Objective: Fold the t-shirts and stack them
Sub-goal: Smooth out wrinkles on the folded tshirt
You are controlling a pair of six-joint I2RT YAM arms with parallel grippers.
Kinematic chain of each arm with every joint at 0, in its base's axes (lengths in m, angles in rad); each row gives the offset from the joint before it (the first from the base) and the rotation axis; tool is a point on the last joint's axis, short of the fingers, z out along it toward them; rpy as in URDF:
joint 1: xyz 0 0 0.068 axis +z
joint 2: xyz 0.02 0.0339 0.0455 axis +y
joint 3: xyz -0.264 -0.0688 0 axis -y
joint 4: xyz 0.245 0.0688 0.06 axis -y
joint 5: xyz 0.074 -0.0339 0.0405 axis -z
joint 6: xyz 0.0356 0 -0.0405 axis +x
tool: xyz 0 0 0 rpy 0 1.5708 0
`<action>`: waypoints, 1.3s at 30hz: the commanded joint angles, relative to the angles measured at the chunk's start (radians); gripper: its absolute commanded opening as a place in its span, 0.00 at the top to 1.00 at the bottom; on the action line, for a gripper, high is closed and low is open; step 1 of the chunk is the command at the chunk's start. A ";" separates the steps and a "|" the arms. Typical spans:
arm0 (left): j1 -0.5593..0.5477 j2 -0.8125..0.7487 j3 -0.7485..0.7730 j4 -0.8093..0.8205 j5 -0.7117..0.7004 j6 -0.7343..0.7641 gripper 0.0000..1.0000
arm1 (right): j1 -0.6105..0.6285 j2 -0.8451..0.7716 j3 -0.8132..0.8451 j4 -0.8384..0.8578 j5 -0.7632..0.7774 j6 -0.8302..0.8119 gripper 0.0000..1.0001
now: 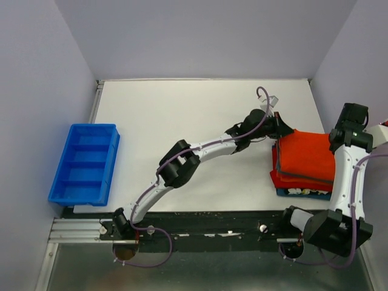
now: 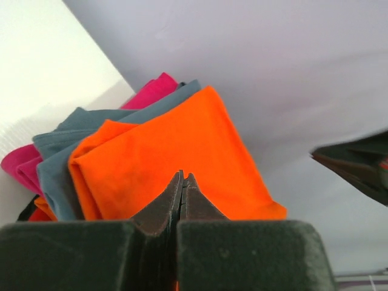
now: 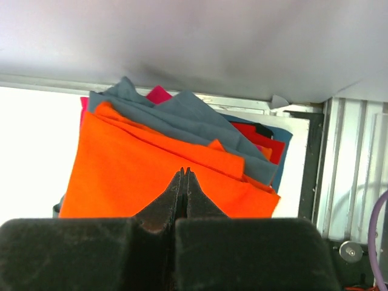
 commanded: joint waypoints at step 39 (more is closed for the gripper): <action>0.153 -0.857 -0.953 -0.164 -0.217 0.291 0.96 | 0.340 0.116 0.048 0.557 -0.502 -0.425 0.20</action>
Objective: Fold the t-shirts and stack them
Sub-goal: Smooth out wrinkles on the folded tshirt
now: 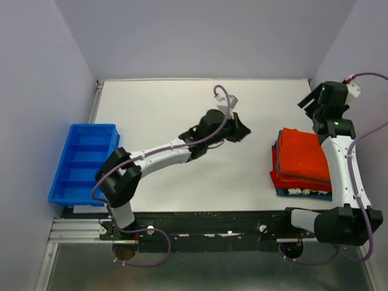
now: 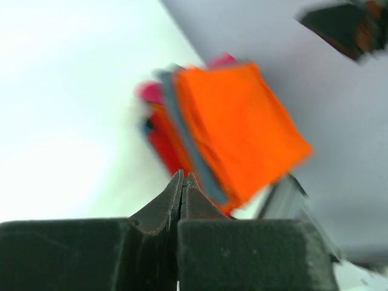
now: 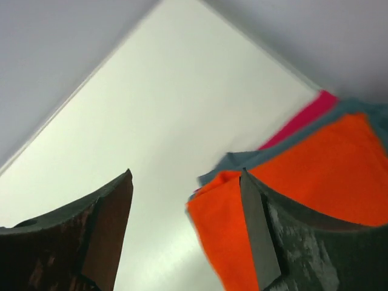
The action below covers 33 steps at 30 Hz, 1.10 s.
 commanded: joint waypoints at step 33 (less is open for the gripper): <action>0.338 -0.926 -0.971 0.104 -0.546 0.289 0.01 | 0.675 -0.256 -0.889 1.026 -0.369 -0.071 0.00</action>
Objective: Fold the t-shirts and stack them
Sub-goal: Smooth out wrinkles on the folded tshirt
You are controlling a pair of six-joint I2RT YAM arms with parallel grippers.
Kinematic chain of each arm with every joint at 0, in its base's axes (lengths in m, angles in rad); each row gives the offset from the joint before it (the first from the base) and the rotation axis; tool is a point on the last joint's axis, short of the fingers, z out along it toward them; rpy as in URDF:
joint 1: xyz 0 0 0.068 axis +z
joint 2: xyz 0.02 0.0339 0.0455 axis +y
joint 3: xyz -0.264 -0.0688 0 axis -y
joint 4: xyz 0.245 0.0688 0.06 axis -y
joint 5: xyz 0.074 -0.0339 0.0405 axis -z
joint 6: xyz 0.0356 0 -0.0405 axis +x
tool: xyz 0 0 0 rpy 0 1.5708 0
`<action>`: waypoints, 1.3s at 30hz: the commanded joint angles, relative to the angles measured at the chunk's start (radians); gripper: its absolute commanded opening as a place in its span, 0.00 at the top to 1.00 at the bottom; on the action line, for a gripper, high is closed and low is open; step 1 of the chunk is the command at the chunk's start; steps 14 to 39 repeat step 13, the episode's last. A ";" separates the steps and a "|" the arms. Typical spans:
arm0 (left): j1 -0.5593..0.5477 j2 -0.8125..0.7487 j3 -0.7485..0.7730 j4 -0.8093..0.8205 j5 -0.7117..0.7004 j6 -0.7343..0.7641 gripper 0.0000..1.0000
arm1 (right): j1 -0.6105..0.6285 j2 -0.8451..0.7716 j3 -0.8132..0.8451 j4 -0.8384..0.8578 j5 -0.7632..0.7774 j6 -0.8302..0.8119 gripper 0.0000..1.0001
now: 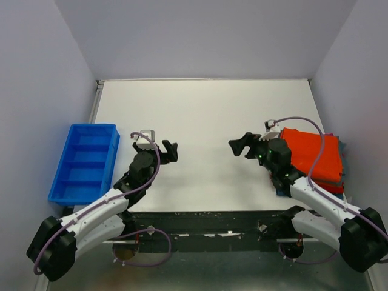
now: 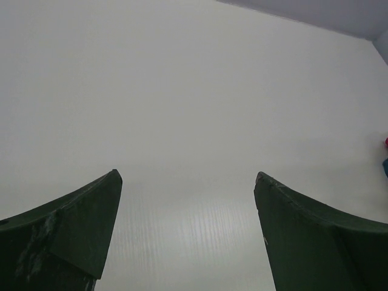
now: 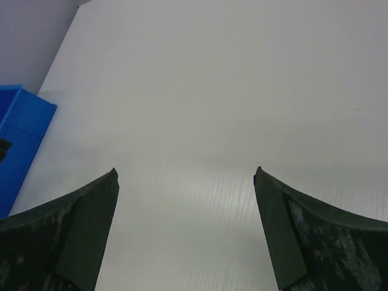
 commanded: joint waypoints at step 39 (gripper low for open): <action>0.001 0.050 0.042 0.044 0.006 0.031 0.03 | 0.009 0.023 -0.026 0.107 0.034 0.030 0.00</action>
